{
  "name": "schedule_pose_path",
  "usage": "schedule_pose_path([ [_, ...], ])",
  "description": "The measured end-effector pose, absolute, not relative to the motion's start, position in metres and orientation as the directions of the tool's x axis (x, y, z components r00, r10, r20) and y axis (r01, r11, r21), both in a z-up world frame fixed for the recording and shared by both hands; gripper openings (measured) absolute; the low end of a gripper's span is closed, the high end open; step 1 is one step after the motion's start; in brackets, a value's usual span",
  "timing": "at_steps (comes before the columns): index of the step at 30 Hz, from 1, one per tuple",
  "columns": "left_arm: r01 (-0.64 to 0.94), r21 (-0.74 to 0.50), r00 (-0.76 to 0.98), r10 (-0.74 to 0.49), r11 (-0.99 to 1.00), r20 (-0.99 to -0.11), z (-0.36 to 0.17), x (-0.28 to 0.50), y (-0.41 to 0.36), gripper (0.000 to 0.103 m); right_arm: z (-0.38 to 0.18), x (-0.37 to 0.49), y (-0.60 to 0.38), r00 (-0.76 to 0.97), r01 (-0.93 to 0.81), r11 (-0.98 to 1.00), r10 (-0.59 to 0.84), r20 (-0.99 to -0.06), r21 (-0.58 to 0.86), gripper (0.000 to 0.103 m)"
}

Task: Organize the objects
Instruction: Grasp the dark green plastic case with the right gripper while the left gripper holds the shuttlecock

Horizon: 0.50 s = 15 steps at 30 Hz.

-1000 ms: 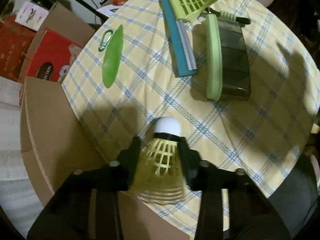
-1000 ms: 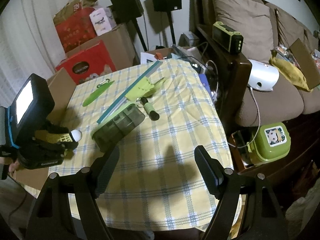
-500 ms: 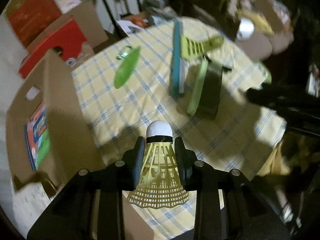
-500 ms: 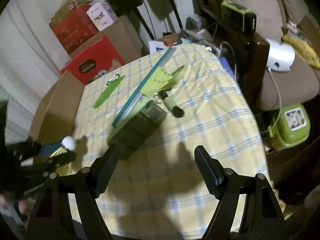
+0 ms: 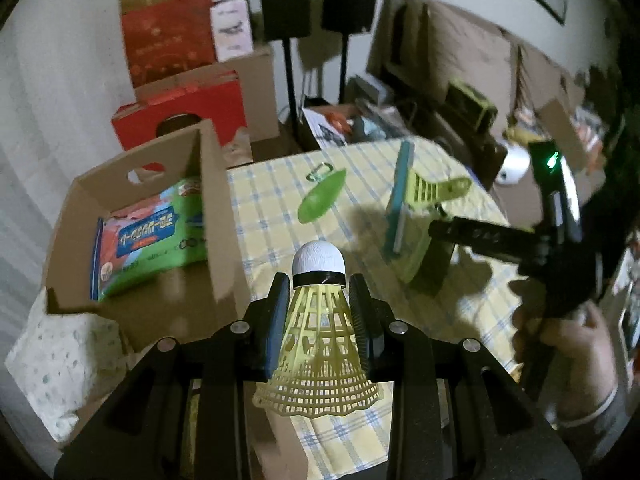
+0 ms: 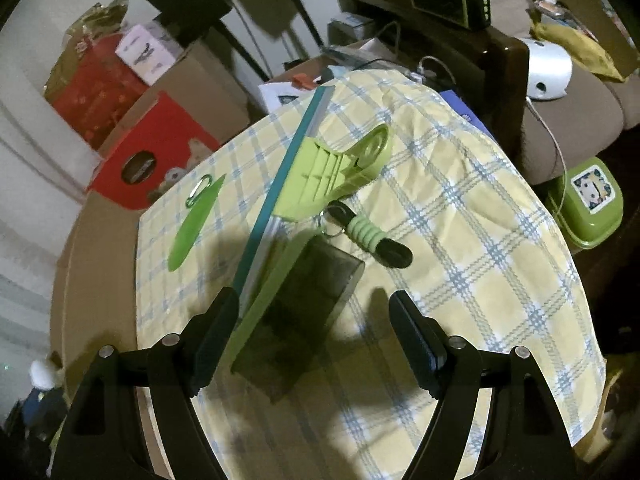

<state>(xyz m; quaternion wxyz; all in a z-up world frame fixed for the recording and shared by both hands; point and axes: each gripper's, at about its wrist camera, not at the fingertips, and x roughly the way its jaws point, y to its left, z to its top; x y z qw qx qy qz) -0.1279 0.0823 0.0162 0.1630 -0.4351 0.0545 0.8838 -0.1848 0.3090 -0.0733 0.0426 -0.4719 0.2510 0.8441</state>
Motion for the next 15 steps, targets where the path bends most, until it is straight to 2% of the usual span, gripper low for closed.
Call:
schedule_pose_path([
  [11, -0.307, -0.101, -0.596, 0.274, -0.946, -0.755, 0.020, -0.118, 0.066, 0.028, -0.082, -0.202, 0.291, -0.547, -0.385, -0.875, -0.039, -0.836, 0.292, 0.079],
  [15, -0.305, -0.114, -0.602, 0.284, -0.946, -0.746, 0.022, -0.115, 0.063, 0.028, -0.084, -0.203, 0.286, -0.543, -0.370, -0.902, 0.017, -0.839, 0.221, 0.071],
])
